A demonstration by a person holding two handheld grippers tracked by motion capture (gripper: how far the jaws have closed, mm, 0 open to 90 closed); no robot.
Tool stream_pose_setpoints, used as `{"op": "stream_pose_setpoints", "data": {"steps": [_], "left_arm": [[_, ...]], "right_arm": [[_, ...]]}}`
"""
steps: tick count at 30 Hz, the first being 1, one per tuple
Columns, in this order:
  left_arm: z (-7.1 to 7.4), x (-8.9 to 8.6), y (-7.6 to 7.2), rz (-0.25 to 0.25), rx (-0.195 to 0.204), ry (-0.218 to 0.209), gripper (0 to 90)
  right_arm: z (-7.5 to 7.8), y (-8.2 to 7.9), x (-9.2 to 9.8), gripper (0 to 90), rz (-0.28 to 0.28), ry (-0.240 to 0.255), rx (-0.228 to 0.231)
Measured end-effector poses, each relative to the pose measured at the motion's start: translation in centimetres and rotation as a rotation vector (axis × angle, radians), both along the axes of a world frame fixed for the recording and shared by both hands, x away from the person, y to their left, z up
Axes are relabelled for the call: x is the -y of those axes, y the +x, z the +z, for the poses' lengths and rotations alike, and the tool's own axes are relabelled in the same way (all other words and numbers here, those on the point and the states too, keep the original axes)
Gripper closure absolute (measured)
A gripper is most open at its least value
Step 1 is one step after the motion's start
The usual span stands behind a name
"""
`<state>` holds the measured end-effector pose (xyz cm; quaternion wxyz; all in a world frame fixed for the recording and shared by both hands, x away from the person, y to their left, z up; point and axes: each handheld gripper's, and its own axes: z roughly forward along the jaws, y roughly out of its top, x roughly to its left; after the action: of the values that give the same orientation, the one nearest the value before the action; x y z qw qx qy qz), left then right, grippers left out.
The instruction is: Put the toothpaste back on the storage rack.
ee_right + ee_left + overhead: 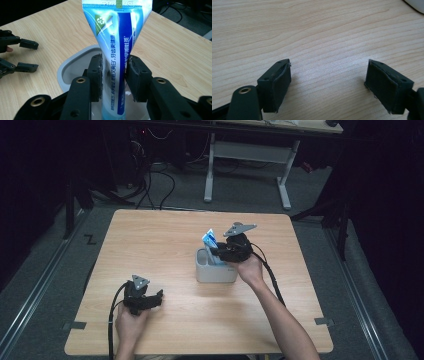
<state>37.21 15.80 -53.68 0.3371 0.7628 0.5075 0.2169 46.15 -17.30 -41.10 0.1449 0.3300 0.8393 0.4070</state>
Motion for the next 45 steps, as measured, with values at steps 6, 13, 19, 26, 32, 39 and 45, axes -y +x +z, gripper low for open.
{"op": "stream_pose_setpoints", "data": {"steps": [6, 13, 19, 26, 32, 39, 45], "left_arm": [[0.0, 0.0, 0.0, 0.000, 0.000, 0.000, 20.8], [0.0, 0.0, 0.0, 0.000, 0.000, 0.000, 20.8], [0.0, 0.0, 0.0, 0.000, 0.000, 0.000, 20.8], [0.0, 0.0, 0.0, 0.000, 0.000, 0.000, 20.8], [0.0, 0.0, 0.0, 0.000, 0.000, 0.000, 20.8], [0.0, 0.0, 0.0, 0.000, 0.000, 0.000, 20.8], [0.0, 0.0, 0.0, 0.000, 0.000, 0.000, 20.9]], "right_arm": [[0.3, -0.1, 0.6, 55.9, -0.017, 0.021, 0.002], [0.9, -0.5, 1.3, 53.8, -0.024, 0.060, 0.008], [1.2, -0.8, 1.9, 53.9, -0.028, 0.057, 0.014], [1.3, -1.1, 2.7, 55.2, -0.051, 0.066, 0.019], [1.4, -1.3, 3.3, 55.7, -0.063, 0.072, 0.027], [1.7, -1.5, 4.0, 56.1, -0.080, 0.084, 0.038], [1.8, -1.7, 4.7, 56.2, -0.092, 0.095, 0.046]]}}
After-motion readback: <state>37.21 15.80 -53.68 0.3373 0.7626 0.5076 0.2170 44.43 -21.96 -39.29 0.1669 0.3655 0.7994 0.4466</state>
